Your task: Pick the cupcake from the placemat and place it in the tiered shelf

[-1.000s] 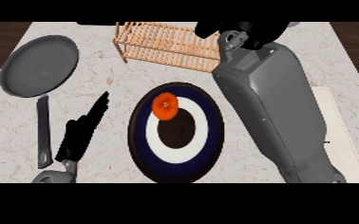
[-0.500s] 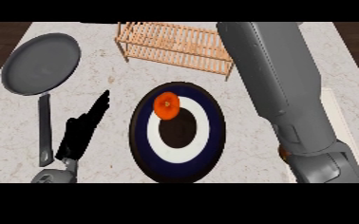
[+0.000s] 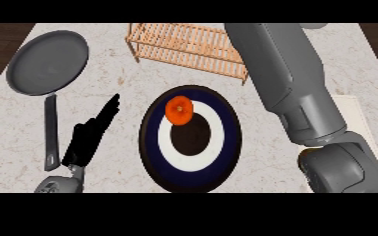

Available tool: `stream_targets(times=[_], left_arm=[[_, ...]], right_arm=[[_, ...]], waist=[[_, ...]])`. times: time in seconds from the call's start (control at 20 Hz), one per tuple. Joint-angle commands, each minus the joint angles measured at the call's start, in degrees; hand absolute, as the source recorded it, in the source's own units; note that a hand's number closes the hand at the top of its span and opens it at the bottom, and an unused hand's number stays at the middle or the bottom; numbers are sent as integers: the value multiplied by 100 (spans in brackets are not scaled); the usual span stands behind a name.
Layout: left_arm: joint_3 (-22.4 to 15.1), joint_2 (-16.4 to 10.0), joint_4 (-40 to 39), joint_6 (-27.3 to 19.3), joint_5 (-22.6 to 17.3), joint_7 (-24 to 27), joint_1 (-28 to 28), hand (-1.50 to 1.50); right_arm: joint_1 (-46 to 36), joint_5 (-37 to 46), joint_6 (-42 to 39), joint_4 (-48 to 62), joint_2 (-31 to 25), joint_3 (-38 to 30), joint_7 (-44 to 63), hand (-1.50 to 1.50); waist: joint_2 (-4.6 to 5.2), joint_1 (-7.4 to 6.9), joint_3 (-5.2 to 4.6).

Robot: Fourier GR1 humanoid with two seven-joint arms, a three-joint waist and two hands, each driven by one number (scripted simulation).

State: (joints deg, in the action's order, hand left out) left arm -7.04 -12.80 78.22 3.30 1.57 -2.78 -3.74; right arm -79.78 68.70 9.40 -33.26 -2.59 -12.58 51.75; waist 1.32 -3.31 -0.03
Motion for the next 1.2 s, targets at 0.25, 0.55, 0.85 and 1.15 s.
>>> stream_targets(times=[0.25, 0.55, 0.85, 1.15], left_arm=[[-51, -21, -21, 169, -26, 124, 32, 0], [76, -65, -84, 140, -43, 92, 24, 0], [87, -4, -20, -10, 40, -115, 4, 0], [254, 49, -165, -193, 37, -18, 210, 0]], right_arm=[[121, -2158, 1938, -287, 255, -1628, -912, -150], [85, -2687, 3066, -213, 258, -1849, -2270, -150], [273, -2382, 4786, -474, 259, -1710, -2570, -150], [724, -1854, 5242, -1070, -54, -1807, -1850, -150]], waist=[[45, -224, 12], [28, -118, 4], [-88, 153, 0], [-219, 519, -3]])
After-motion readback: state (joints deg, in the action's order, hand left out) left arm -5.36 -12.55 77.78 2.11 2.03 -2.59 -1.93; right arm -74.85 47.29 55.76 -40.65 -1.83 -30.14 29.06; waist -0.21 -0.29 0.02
